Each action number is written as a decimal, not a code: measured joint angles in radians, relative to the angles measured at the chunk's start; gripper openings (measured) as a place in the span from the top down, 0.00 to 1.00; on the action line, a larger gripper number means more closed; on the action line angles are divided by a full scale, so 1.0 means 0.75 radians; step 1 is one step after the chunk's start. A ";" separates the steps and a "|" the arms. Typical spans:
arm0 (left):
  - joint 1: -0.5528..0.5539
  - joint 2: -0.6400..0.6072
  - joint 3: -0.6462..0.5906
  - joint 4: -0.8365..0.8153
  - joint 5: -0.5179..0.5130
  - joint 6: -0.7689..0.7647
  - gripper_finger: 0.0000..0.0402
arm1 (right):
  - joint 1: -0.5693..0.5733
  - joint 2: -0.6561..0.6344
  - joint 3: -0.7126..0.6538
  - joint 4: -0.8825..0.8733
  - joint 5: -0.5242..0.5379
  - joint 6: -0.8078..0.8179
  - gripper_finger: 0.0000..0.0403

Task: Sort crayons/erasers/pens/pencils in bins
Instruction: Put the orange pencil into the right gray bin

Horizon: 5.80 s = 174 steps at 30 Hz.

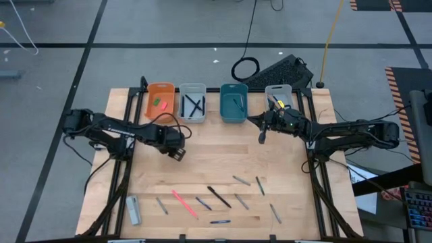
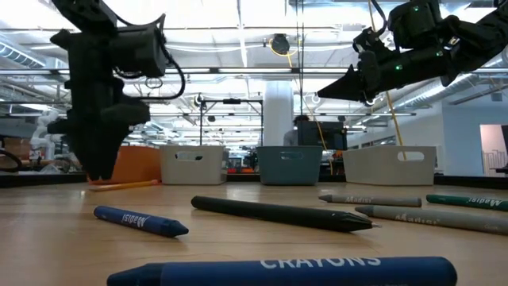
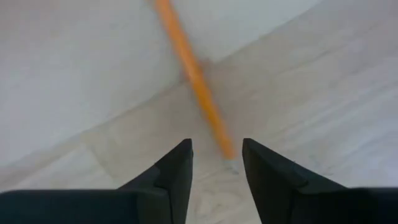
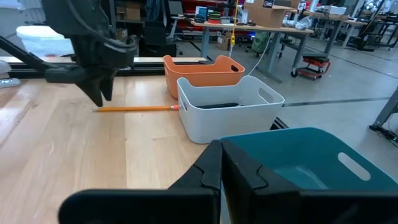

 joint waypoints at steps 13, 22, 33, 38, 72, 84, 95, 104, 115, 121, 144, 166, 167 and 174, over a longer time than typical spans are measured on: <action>0.016 -0.005 -0.127 0.200 0.073 0.006 0.64 | 0.000 0.000 0.000 0.000 0.000 0.000 1.00; 0.009 -0.003 -0.129 0.154 0.155 0.248 0.88 | 0.000 0.000 0.000 0.000 0.000 0.000 1.00; -0.016 -0.003 -0.129 0.037 0.208 0.364 0.94 | 0.000 0.000 0.000 0.000 0.000 -0.001 1.00; -0.035 -0.003 -0.129 0.026 0.201 0.352 0.95 | 0.000 0.000 0.000 0.000 0.000 0.000 1.00; -0.248 -0.129 -0.135 0.074 0.156 0.281 0.79 | 0.123 0.103 0.001 0.200 -0.063 0.182 1.00; -0.352 -0.129 -0.134 -0.003 -0.038 0.185 0.94 | 0.149 0.103 0.001 0.217 -0.027 0.169 1.00; -0.197 -0.120 -0.133 0.230 -0.058 0.341 0.76 | 0.175 0.103 0.001 0.241 -0.027 0.148 1.00; 0.052 -0.012 -0.132 0.391 -0.033 0.536 0.68 | 0.175 0.103 0.000 0.240 -0.027 0.145 1.00; 0.102 0.124 -0.127 0.508 0.043 0.654 0.77 | 0.175 0.103 0.000 0.239 -0.028 0.135 1.00; 0.087 0.131 -0.131 0.641 0.064 0.728 0.77 | 0.175 0.103 0.000 0.239 -0.028 0.130 1.00; -0.020 0.131 -0.117 0.623 0.122 0.747 0.97 | 0.175 0.103 0.000 0.239 -0.028 0.130 1.00; -0.024 0.176 -0.069 0.835 0.109 0.935 1.00 | 0.345 0.554 0.150 0.234 0.037 0.277 0.98; -0.024 0.176 -0.069 0.835 0.107 0.938 1.00 | 0.346 0.584 0.165 0.236 0.032 0.283 0.97; -0.042 0.176 -0.069 0.828 0.149 0.922 0.96 | 0.360 0.742 0.261 0.261 -0.041 0.300 0.80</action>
